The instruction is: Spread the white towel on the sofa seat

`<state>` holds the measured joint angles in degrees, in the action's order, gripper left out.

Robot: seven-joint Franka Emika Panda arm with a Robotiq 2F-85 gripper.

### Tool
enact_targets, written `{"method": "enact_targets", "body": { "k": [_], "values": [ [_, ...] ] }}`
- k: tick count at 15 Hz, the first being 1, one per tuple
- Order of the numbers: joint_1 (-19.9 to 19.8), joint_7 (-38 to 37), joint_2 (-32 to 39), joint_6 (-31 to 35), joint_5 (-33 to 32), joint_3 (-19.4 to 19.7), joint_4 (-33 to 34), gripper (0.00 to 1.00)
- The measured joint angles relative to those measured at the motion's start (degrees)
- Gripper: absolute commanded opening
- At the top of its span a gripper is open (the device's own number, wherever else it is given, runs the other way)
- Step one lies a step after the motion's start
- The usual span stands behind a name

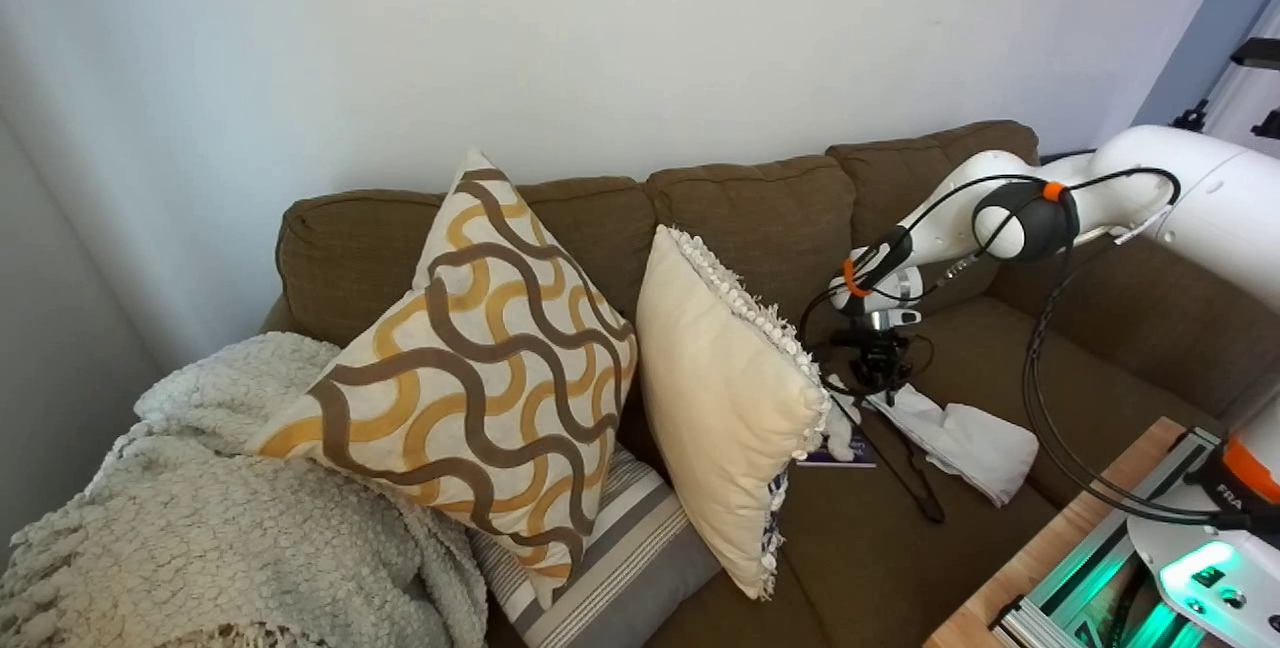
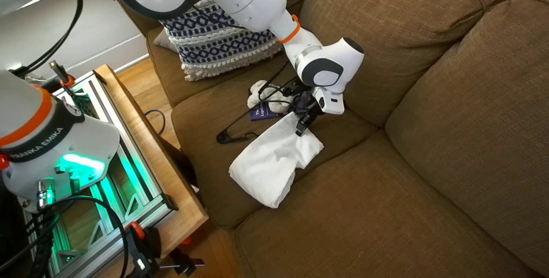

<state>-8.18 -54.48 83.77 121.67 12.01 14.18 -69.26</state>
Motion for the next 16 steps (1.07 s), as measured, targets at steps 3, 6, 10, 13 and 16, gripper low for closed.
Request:
{"method": "enact_targets", "body": {
  "k": [3,6,10,13,16],
  "values": [
    [-0.19,-0.57,0.87,-2.31,-0.28,0.47,1.37,0.00],
    [-0.85,-0.04,0.89,-2.79,-0.28,0.90,0.87,0.01],
    [-2.40,-0.12,-1.03,0.67,1.01,2.75,-4.12,0.01],
    [-3.43,-1.50,-4.71,9.80,3.69,5.64,-12.30,0.01],
    [-3.58,-2.06,-10.08,20.62,5.93,8.58,-21.41,0.01]
  ]
}}
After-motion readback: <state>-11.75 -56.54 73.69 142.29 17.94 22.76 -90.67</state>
